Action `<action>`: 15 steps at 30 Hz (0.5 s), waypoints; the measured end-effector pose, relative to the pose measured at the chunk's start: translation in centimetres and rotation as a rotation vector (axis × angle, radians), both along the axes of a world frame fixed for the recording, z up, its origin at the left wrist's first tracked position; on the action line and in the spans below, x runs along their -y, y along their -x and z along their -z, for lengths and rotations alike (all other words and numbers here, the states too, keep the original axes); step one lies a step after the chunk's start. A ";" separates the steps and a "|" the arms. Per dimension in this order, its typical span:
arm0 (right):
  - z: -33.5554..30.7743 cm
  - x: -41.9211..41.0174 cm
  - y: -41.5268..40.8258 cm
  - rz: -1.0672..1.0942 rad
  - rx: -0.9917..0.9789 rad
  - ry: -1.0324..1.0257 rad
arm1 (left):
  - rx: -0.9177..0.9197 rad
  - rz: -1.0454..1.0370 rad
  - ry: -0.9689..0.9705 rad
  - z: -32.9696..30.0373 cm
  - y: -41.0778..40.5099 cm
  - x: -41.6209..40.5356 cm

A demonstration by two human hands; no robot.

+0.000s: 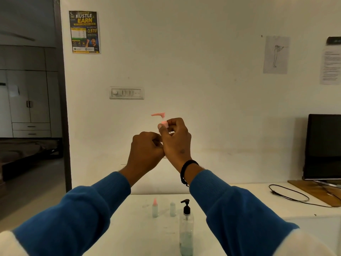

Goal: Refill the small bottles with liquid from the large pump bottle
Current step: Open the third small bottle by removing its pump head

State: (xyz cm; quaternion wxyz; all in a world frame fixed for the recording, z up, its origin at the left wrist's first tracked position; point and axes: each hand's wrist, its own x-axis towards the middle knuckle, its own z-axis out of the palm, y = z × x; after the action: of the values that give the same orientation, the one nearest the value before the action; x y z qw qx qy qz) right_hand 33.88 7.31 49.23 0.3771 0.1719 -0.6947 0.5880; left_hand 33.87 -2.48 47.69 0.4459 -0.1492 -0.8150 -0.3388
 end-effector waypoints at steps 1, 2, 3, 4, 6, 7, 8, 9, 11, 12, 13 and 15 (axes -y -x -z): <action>0.0 0.0 0.1 0.002 -0.004 -0.005 | 0.002 0.001 0.000 0.0 0.1 0.0; 0.0 0.0 0.2 0.001 -0.003 -0.008 | 0.005 0.004 -0.004 0.1 0.1 0.1; 0.0 0.0 0.2 -0.002 0.002 -0.011 | 0.009 0.008 -0.010 0.2 0.1 0.1; 0.0 0.0 0.2 -0.013 0.007 -0.008 | 0.013 0.012 -0.014 0.2 0.1 0.1; 0.0 -0.1 0.0 -0.040 0.007 0.000 | 0.020 0.008 -0.014 0.3 -0.1 0.0; 0.0 -0.1 -0.1 -0.045 0.012 0.001 | 0.023 0.005 -0.014 0.2 -0.2 0.0; 0.1 -0.1 -0.2 -0.051 0.019 0.003 | 0.027 0.004 -0.017 0.1 -0.4 -0.1; 0.1 -0.1 -0.2 -0.052 0.023 0.007 | 0.029 0.006 -0.019 0.0 -0.5 -0.1; 0.2 -0.2 -0.1 -0.033 0.015 0.009 | 0.022 0.016 -0.016 0.0 -0.5 -0.1; 0.2 -0.2 -0.1 -0.026 0.009 0.009 | 0.021 0.020 -0.014 0.0 -0.5 0.0; 0.2 -0.3 0.0 -0.023 0.008 0.009 | 0.023 0.020 -0.012 0.0 -0.4 0.0; 0.1 -0.2 0.1 -0.026 0.013 0.005 | 0.025 0.011 -0.003 0.1 -0.1 0.1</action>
State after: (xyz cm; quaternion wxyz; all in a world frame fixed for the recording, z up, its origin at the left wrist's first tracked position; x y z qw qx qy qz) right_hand 33.73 7.49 49.17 0.3653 0.1760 -0.6933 0.5957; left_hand 34.02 -2.53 47.55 0.4340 -0.1485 -0.8192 -0.3442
